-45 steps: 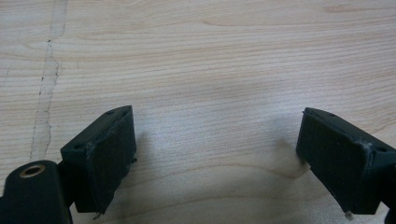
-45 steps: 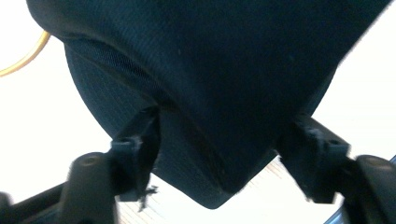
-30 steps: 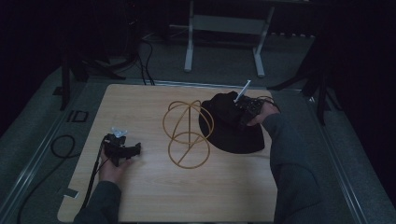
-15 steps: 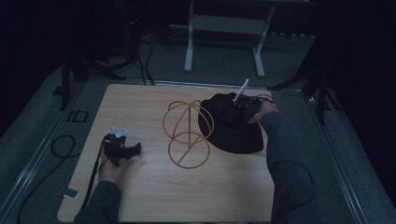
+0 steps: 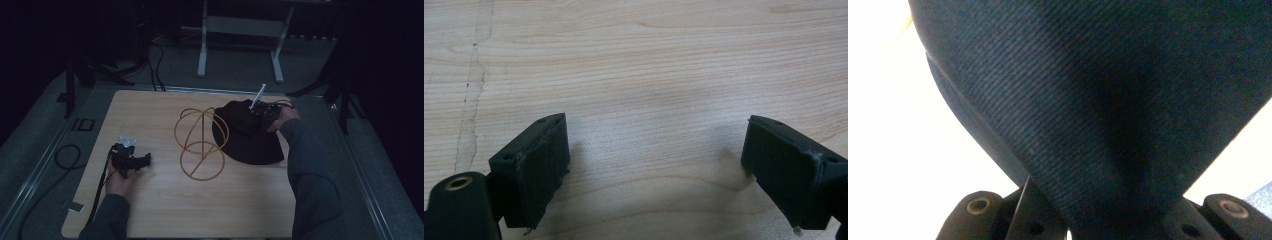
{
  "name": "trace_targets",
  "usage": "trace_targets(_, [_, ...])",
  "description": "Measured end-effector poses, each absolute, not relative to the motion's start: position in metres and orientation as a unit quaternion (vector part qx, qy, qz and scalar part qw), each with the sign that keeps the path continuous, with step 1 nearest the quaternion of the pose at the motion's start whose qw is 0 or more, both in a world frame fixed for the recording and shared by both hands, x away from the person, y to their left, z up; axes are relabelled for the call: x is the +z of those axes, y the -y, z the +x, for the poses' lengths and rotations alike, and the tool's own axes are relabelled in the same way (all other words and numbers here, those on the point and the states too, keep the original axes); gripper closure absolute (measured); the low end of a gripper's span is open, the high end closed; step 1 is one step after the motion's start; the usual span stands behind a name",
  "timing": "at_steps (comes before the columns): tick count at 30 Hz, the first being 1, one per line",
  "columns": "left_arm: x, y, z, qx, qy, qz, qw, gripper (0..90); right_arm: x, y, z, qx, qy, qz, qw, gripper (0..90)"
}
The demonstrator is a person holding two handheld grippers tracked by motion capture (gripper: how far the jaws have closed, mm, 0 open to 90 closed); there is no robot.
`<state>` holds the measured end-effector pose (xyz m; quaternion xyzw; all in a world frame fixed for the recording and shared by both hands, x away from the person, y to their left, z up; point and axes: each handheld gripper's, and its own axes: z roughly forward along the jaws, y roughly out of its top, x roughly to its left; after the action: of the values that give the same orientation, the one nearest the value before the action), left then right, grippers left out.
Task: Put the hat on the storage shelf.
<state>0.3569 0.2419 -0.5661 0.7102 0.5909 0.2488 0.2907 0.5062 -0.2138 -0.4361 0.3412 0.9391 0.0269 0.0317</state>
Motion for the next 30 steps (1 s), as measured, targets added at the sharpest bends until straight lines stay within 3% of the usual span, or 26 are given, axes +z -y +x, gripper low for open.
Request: trace_targets(30, [-0.566,-0.242,0.357,0.25,-0.592,0.709,0.292,12.3,-0.385,0.231,0.479,0.057,-0.958,0.276,0.057,87.2])
